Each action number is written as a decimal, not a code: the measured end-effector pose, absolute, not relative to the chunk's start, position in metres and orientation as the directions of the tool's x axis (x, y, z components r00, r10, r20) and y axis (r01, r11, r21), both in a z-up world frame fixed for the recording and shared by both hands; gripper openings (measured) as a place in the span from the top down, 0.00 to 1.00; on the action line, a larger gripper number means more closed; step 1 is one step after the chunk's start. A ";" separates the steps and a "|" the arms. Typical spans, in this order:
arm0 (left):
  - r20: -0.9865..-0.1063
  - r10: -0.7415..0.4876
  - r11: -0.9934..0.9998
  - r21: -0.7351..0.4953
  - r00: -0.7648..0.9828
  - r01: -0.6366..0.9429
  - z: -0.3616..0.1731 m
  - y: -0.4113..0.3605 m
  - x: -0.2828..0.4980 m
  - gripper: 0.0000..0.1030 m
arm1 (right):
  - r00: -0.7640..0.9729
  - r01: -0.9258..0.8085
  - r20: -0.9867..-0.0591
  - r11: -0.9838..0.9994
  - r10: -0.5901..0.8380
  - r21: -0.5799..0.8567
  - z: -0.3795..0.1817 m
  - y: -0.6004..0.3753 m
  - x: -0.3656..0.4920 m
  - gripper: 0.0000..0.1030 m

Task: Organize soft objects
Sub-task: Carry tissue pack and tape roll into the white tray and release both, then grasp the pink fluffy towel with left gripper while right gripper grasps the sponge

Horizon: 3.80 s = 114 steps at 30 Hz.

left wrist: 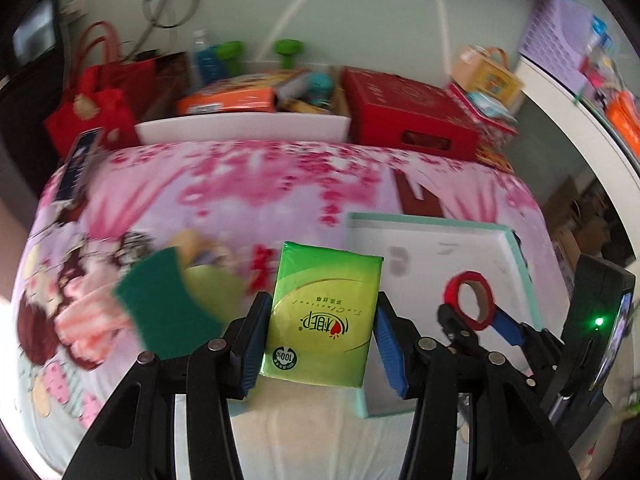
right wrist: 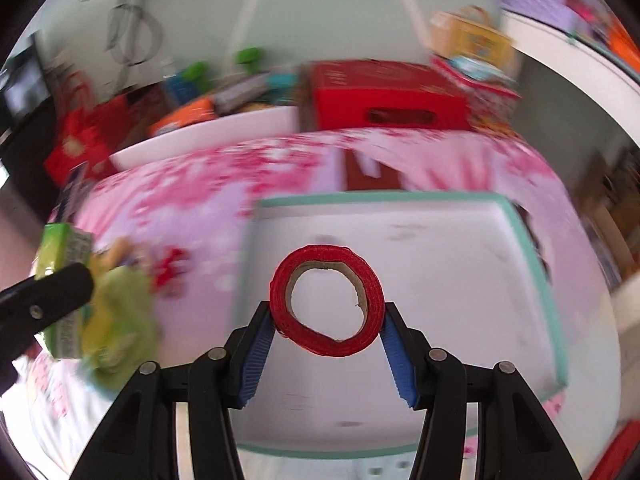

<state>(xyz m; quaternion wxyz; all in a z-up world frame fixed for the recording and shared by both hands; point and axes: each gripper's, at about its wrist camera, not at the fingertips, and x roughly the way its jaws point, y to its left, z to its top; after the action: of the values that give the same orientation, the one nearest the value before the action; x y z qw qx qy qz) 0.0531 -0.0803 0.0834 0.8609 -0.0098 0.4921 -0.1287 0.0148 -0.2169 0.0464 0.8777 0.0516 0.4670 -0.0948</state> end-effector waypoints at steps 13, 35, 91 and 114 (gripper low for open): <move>-0.850 -0.331 0.894 -0.144 0.410 0.424 0.031 -0.168 0.040 0.50 | 0.421 0.586 -0.830 0.808 -0.365 -0.059 0.034 -0.350 -0.036 0.45; -0.830 -0.309 0.900 -0.097 0.464 0.425 0.019 -0.175 0.033 0.10 | 0.396 0.612 -0.847 0.790 -0.356 -0.046 0.032 -0.359 -0.045 0.00; -0.858 0.163 0.912 -0.058 0.488 -0.407 0.030 0.176 0.052 0.05 | 0.601 -0.112 -0.793 0.993 0.102 0.044 0.066 -0.062 0.037 0.00; -0.914 -0.005 0.921 -0.162 0.406 -0.353 -0.009 0.158 0.079 0.05 | 0.512 -0.172 -0.855 0.985 0.084 -0.006 0.018 -0.026 0.054 0.01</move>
<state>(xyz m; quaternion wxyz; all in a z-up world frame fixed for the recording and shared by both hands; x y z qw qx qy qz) 0.0787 0.1577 -0.0087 0.8214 -0.1676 0.5348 0.1060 0.0544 -0.0255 0.0175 0.8684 -0.0450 0.4883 0.0736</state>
